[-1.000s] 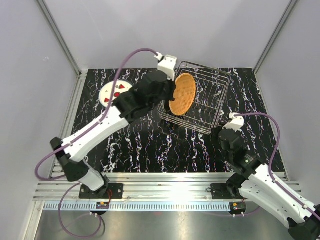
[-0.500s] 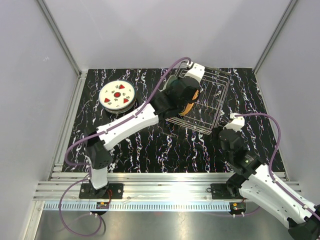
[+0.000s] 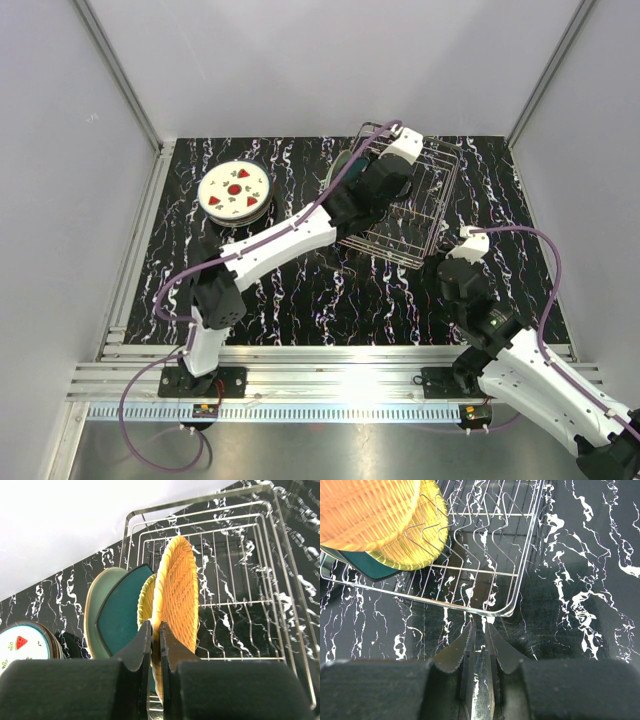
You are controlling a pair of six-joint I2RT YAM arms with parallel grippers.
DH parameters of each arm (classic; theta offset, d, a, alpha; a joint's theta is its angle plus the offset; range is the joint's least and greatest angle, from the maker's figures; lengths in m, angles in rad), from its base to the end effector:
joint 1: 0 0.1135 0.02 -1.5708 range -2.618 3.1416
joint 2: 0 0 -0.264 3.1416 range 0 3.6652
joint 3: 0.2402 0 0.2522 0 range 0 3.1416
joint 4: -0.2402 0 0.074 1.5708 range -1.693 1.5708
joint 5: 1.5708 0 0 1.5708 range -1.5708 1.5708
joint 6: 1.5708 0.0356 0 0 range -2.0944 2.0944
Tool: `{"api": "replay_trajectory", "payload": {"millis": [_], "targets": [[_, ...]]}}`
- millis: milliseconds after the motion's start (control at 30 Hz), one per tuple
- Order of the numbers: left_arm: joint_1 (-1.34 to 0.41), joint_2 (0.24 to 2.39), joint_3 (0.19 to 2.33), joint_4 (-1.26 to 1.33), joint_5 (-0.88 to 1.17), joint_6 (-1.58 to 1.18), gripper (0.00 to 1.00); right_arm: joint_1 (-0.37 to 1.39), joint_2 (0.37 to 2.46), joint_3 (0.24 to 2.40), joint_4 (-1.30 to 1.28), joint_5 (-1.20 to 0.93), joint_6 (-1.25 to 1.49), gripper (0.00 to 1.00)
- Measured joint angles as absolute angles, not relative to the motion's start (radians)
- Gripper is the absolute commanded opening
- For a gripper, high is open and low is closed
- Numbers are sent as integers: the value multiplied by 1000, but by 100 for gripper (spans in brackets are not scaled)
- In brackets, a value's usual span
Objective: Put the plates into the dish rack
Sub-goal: Insert the plate into the dish rack
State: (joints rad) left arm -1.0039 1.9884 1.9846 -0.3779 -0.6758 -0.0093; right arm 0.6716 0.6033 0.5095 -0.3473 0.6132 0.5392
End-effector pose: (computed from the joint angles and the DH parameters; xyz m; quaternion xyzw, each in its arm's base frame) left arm 0.2694 -0.3817 0.3760 0.2097 0.7755 -0.0163 0.5953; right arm 0.1265 0.0744 0.2561 0.1079 0.8142 0.0808 0.5647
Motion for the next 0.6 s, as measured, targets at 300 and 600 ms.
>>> {"api": "replay_trajectory", "payload": {"millis": [300,600], "targets": [[-1001,2077,2001,-351,-717,45,0,672,608,510,-347,613,539,20],[-986,2098,2001,-341,-728,52,0,672,625,509,-347,613,539,20]]}}
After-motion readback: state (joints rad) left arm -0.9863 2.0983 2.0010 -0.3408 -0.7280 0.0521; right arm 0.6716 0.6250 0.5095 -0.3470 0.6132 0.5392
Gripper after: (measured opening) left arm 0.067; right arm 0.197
